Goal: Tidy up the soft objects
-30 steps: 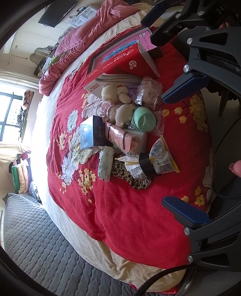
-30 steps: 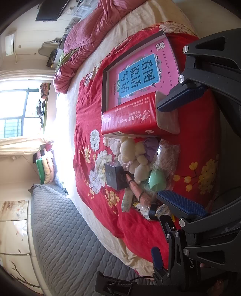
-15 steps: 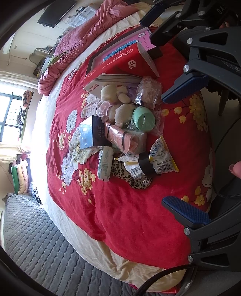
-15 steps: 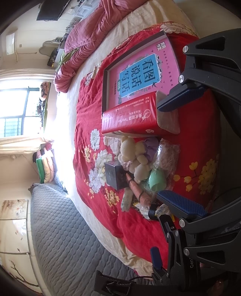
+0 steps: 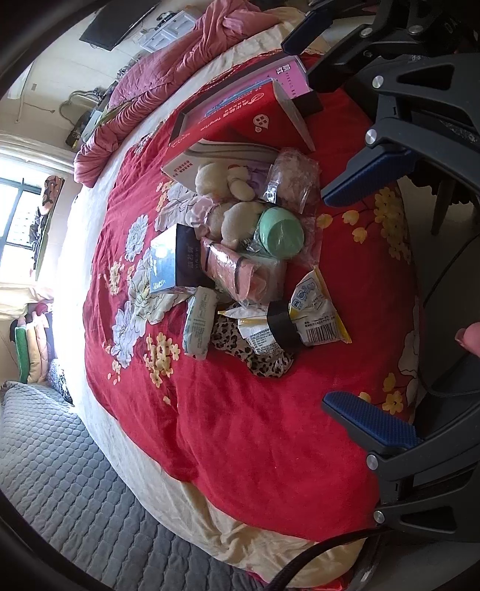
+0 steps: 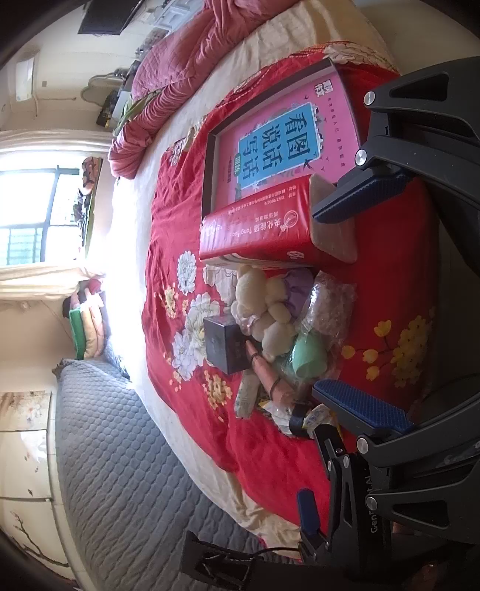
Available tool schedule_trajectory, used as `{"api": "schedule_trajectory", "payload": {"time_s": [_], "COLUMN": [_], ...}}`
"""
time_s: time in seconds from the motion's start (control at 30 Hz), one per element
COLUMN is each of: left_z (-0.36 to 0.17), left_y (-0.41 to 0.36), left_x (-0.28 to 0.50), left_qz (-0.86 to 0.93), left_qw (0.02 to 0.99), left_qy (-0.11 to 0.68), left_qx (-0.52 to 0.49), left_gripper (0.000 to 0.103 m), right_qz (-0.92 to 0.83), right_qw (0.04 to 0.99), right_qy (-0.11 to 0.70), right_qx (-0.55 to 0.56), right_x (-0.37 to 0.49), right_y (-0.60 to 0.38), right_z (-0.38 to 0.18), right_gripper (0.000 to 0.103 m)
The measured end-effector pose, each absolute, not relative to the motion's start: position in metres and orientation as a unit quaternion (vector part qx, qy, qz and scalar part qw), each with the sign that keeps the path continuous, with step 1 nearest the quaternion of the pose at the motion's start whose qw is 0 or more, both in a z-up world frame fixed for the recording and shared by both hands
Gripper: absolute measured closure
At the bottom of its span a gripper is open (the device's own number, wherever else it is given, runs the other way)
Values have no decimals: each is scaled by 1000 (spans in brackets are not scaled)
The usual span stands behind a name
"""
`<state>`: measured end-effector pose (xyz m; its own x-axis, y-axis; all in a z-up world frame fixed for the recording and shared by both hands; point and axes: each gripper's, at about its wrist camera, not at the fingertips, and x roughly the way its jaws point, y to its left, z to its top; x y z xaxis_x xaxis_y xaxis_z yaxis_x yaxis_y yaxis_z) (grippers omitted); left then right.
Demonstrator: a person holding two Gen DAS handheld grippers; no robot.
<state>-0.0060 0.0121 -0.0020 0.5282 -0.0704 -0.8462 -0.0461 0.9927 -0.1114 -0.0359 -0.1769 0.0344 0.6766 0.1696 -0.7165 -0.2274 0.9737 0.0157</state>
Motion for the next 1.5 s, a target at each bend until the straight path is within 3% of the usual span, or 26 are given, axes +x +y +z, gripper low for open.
{"api": "schedule_trajectory", "payload": {"time_s": [0.37,0.7,0.97,1.0,1.07,1.2,1.3,1.5], "left_z": [-38,-62,-79,-79,-81,-83,-82,-77], "left_y": [52,61,56,55,55,54,53,53], "left_x": [12,41,64,67,71,76,76,70], "left_qz": [3,2,-9,-9,-9,-12,-24,-33], "left_qw": [840,821,804,805,804,803,806,813], "left_qy": [527,545,565,565,565,565,560,550], "left_qx": [-131,-171,-185,-183,-186,-188,-189,-189], "left_gripper": [2,4,20,21,25,29,46,56], "right_qz": [162,159,140,143,149,151,152,179], "right_qw": [868,834,801,799,796,803,820,866], "right_qy": [422,443,423,426,434,434,422,399], "right_qx": [-203,-287,-400,-401,-396,-380,-356,-244], "right_x": [-6,21,30,32,36,39,37,35], "right_y": [-138,-115,-94,-94,-94,-98,-106,-130], "right_z": [-15,-63,-87,-89,-91,-89,-78,-40], "right_gripper": [16,16,18,23,40,42,44,44]}}
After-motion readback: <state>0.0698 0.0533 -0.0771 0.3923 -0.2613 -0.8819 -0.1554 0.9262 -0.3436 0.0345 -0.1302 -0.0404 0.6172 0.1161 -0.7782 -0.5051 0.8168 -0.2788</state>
